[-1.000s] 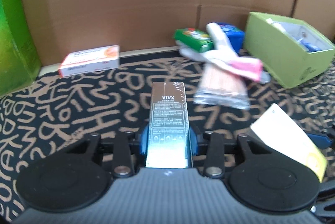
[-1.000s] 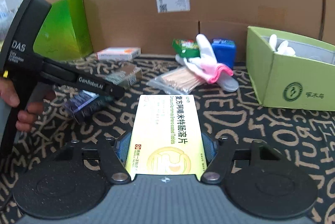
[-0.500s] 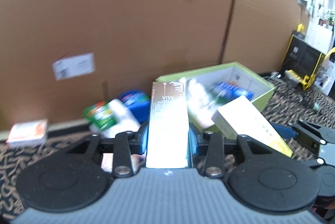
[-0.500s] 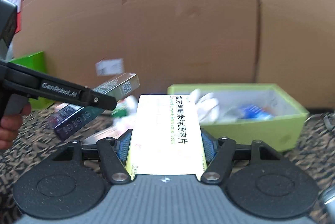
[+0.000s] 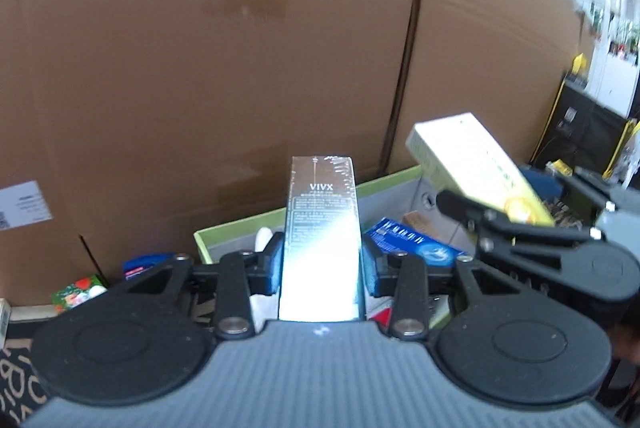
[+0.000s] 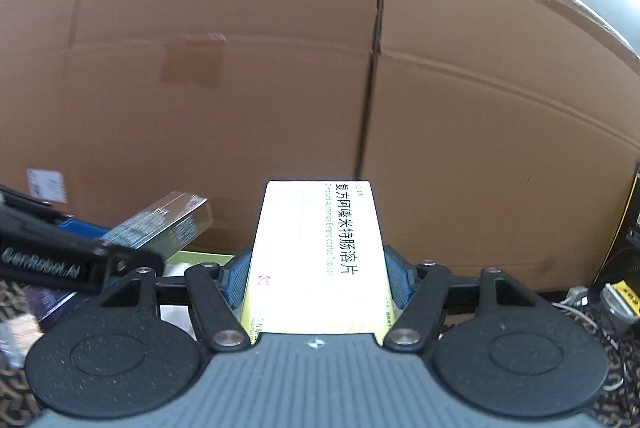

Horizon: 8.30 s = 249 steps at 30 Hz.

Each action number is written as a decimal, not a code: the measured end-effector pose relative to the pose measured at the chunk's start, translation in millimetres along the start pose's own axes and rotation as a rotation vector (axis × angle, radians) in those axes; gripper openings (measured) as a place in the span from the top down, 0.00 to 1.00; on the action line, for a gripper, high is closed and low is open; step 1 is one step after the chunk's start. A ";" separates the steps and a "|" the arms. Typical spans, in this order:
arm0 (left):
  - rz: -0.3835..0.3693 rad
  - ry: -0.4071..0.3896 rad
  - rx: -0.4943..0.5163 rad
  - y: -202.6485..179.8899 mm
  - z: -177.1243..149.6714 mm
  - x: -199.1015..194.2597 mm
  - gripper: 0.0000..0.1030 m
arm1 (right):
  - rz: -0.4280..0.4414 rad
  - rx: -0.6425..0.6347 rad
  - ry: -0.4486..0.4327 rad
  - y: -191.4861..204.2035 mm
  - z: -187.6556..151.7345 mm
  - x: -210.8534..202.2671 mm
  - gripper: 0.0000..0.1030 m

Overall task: Organize objects
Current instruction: 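Carry both boxes into the lime-green box and open both tools, then withdraw both tools from the green box back to the pile, then grasp the white-pink glove with the right tool while the left grasps the green packet, then carry the glove and green packet into the lime-green box and open both tools, then withdraw both tools from the green box back to the pile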

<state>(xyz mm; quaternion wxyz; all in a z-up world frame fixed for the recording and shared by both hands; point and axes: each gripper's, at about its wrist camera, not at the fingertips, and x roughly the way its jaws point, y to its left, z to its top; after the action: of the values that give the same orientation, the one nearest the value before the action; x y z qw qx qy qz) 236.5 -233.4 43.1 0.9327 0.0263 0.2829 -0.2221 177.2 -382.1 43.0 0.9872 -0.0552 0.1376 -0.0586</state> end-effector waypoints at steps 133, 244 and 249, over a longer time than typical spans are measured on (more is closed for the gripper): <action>-0.045 0.205 0.009 165.5 -144.7 -73.4 0.33 | 0.380 0.002 0.280 182.1 -106.1 -92.2 0.74; 0.019 0.044 -0.157 158.2 -145.7 -100.0 0.00 | 0.286 -0.119 0.144 197.7 -81.8 -56.9 0.55; 0.032 0.107 -0.083 146.5 -139.0 -50.9 0.19 | 0.264 -0.144 0.160 196.9 -82.7 -45.7 0.55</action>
<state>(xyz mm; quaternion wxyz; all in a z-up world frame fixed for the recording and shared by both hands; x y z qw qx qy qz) 190.0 -56.9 -57.2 0.9199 0.0040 0.3410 -0.1936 130.2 -189.4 -48.5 0.9657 -0.1022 0.2258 0.0776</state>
